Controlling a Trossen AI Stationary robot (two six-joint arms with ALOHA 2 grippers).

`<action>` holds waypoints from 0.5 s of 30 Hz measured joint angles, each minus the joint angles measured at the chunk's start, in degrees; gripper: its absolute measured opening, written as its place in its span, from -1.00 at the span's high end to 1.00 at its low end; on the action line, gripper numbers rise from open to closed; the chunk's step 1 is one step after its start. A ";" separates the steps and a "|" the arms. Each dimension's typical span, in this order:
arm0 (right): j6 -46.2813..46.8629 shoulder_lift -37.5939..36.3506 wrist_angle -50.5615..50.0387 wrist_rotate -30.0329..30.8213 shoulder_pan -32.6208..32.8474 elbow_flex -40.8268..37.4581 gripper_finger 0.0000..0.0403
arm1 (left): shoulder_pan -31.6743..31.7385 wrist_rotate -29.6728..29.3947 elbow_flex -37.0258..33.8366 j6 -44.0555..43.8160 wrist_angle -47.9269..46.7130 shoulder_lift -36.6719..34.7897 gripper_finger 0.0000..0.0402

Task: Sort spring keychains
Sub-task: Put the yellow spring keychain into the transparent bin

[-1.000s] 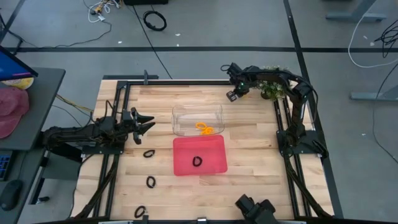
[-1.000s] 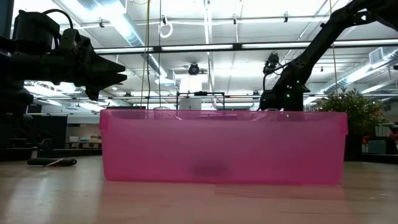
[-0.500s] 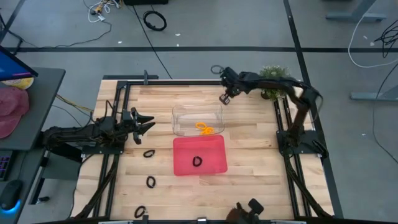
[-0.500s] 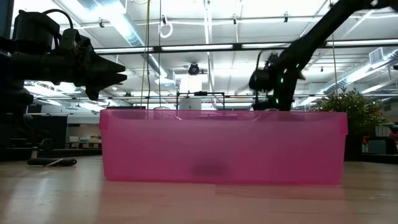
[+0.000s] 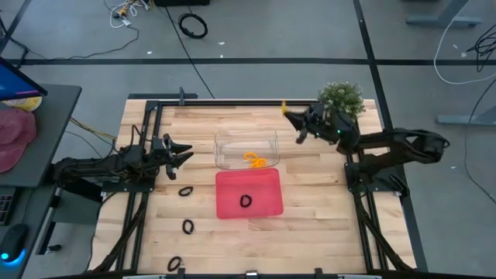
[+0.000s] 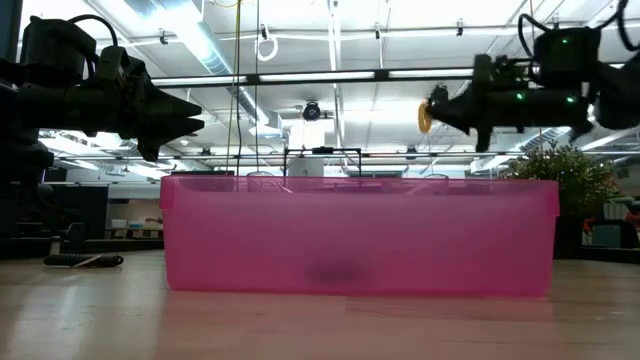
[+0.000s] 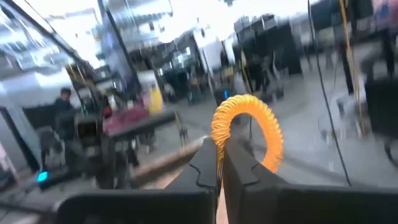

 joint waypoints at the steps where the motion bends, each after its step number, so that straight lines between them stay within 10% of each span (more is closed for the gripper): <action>1: 0.07 -0.47 -0.73 0.30 0.96 -1.26 1.00 | 0.00 0.01 -0.01 0.00 -0.02 0.01 0.23; 15: -3.43 -1.45 1.78 3.16 9.49 -3.16 1.00 | 0.00 0.02 0.00 0.00 -0.02 -0.02 0.23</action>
